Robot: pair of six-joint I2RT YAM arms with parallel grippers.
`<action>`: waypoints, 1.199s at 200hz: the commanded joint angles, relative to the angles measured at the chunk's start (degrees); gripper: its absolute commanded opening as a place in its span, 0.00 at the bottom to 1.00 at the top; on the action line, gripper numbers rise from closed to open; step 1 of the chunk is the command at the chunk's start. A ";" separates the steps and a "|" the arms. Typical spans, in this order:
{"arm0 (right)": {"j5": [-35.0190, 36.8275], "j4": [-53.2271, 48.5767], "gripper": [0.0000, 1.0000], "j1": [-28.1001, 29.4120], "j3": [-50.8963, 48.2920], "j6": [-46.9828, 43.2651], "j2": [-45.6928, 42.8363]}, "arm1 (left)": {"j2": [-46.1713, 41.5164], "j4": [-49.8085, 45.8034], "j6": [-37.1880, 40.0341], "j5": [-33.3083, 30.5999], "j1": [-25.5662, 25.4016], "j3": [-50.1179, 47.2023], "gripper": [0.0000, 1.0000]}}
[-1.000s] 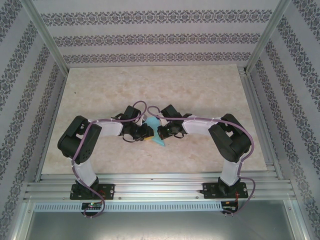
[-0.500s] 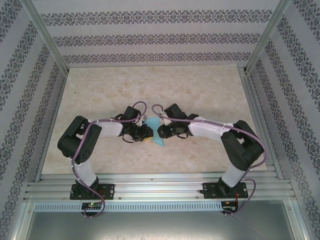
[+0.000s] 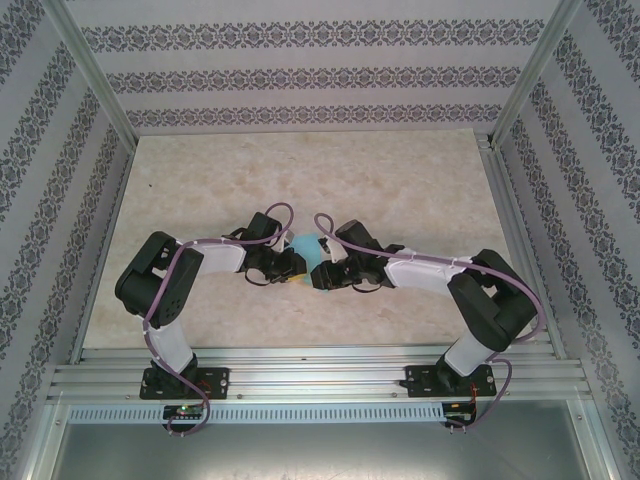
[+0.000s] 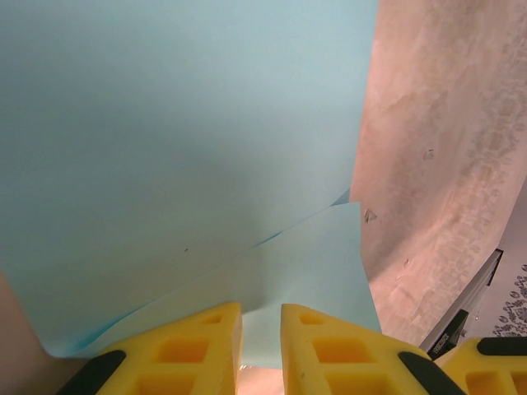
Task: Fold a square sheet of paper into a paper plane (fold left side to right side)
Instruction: Third fold the triangle at the center of the table.
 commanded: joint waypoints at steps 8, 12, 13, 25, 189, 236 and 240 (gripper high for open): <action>-2.15 3.14 0.24 0.40 -0.31 1.60 1.88 | -0.29 -1.52 1.46 -2.04 -0.85 -0.79 0.21; -2.05 3.08 0.23 0.41 -0.42 1.61 2.02 | -0.28 -1.47 1.46 -2.06 -0.88 -0.87 0.21; -2.04 3.04 0.23 0.42 -0.44 1.61 2.12 | -0.28 -1.46 1.51 -2.10 -0.86 -0.88 0.21; -1.94 2.75 0.24 0.38 -0.53 1.43 2.60 | -0.35 -1.51 1.47 -2.13 -0.78 -0.83 0.21; -1.68 0.95 0.23 0.75 -1.94 0.68 5.84 | -0.08 -2.44 2.17 -3.10 -0.87 -0.63 0.20; -0.15 -1.64 0.19 0.75 -2.13 0.79 6.05 | -0.10 -3.07 2.65 -4.06 -0.77 -0.54 0.20; -0.03 -2.00 0.18 0.82 -2.12 0.81 6.01 | -0.15 -3.14 2.67 -4.14 -0.84 -0.55 0.20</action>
